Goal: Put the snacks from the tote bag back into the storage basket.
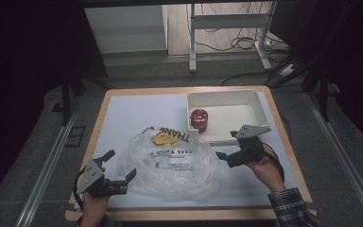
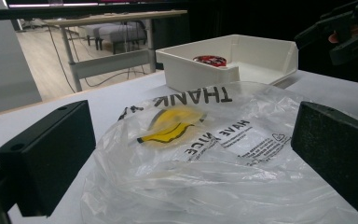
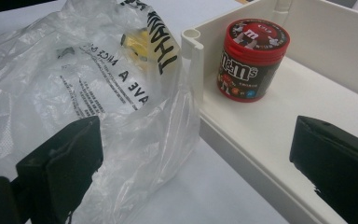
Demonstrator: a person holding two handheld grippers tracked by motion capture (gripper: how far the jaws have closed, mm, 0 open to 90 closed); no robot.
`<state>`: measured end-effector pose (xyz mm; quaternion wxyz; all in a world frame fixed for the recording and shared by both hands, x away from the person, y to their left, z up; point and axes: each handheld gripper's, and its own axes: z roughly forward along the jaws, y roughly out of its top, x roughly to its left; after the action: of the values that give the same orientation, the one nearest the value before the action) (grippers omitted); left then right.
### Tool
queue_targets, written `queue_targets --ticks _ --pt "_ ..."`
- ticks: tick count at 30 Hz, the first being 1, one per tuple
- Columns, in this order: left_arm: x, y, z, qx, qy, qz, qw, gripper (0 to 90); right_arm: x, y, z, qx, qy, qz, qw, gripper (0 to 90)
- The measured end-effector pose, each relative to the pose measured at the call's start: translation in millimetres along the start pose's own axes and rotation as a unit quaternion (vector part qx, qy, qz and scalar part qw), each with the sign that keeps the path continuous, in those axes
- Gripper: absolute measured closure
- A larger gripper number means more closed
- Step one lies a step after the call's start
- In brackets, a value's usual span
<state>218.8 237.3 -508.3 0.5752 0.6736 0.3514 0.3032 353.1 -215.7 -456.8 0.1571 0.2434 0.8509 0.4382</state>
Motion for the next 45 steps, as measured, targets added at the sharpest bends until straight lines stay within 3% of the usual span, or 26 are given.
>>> queue_targets --ticks 24,45 --pt "0.2 -0.1 0.5 0.002 0.000 0.001 1.0000 0.0 6.8 -30.6 -29.7 -0.022 -0.015 0.035 0.9990 1.3" --pt "0.7 -0.3 0.9 0.004 0.001 0.001 1.0000 0.0 16.3 -49.6 -62.8 -0.050 -0.047 0.044 0.9967 1.3"
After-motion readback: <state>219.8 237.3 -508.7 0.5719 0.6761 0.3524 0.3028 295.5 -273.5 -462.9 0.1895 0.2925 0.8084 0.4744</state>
